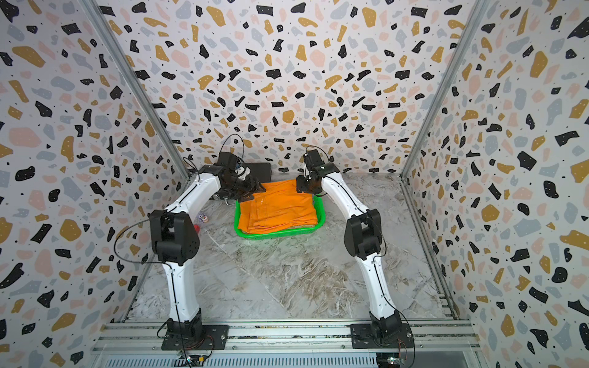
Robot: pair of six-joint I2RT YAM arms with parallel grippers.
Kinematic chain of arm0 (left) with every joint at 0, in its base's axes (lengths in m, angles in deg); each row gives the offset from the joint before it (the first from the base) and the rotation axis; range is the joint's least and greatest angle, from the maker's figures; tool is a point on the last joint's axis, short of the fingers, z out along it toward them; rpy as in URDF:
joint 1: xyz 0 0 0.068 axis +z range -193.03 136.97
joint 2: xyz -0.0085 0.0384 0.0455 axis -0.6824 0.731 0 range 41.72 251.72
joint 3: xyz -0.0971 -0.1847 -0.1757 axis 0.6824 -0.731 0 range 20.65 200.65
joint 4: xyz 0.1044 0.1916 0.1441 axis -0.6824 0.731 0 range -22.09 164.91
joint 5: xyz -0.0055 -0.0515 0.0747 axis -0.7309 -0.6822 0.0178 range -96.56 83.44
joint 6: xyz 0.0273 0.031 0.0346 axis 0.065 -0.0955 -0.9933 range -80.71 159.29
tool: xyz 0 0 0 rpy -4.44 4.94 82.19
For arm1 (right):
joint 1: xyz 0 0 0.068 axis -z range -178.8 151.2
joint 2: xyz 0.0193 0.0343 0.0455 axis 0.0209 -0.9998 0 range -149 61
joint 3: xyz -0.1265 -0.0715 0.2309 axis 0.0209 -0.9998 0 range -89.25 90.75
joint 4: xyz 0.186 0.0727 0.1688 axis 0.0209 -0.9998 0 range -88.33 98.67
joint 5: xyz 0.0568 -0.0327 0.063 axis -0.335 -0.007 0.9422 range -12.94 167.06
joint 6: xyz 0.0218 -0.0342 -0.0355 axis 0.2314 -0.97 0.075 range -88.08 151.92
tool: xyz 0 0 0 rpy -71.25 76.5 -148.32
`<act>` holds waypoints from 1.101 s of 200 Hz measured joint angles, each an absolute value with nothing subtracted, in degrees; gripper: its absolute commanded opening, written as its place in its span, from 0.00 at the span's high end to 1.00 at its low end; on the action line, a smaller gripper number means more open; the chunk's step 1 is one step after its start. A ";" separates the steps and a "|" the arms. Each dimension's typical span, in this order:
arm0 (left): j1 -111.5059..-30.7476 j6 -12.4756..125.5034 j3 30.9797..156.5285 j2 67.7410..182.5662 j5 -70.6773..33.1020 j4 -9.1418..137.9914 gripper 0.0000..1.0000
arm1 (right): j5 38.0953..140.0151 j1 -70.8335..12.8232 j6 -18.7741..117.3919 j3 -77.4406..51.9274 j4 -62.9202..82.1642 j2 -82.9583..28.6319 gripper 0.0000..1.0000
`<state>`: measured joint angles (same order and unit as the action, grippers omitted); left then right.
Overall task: Put the folded long pants in the basket
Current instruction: Reset both arms
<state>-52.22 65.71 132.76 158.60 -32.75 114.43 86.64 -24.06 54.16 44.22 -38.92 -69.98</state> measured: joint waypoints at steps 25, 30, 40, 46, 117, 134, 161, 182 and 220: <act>-51.54 63.43 127.74 141.71 -23.22 109.64 0.06 | 84.94 -22.79 51.80 33.91 -33.87 -55.90 0.30; -51.37 62.89 124.81 137.08 -21.19 107.26 0.01 | 84.15 -22.57 51.30 29.97 -31.56 -52.01 0.29; -51.06 60.83 117.16 126.76 -17.50 101.10 0.00 | 82.01 -22.09 50.30 20.57 -26.27 -43.66 0.28; -50.89 59.70 111.78 120.97 -15.62 96.35 0.00 | 80.91 -21.94 49.44 13.60 -21.90 -38.07 0.27; -50.82 40.77 47.11 89.73 2.04 59.50 0.00 | 65.75 -22.18 31.91 -65.35 38.43 -9.52 0.00; -50.82 40.62 39.87 87.20 5.56 57.67 0.00 | 60.89 -22.18 29.22 -66.79 35.17 -8.25 0.00; -50.80 42.54 33.84 86.87 9.98 52.29 0.00 | 52.83 -22.18 27.24 -67.42 37.14 -4.67 0.00; -50.80 43.94 34.69 95.74 12.38 46.21 0.00 | 49.51 -22.18 26.16 -68.36 39.13 -5.56 0.00; -50.80 44.31 43.17 116.03 13.67 43.85 0.00 | 46.21 -21.89 23.83 -68.78 45.82 -16.51 0.00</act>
<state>-50.80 44.31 43.17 116.03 13.67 43.85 46.21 -21.89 23.83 -68.78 45.82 -16.51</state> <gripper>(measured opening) 0.998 0.994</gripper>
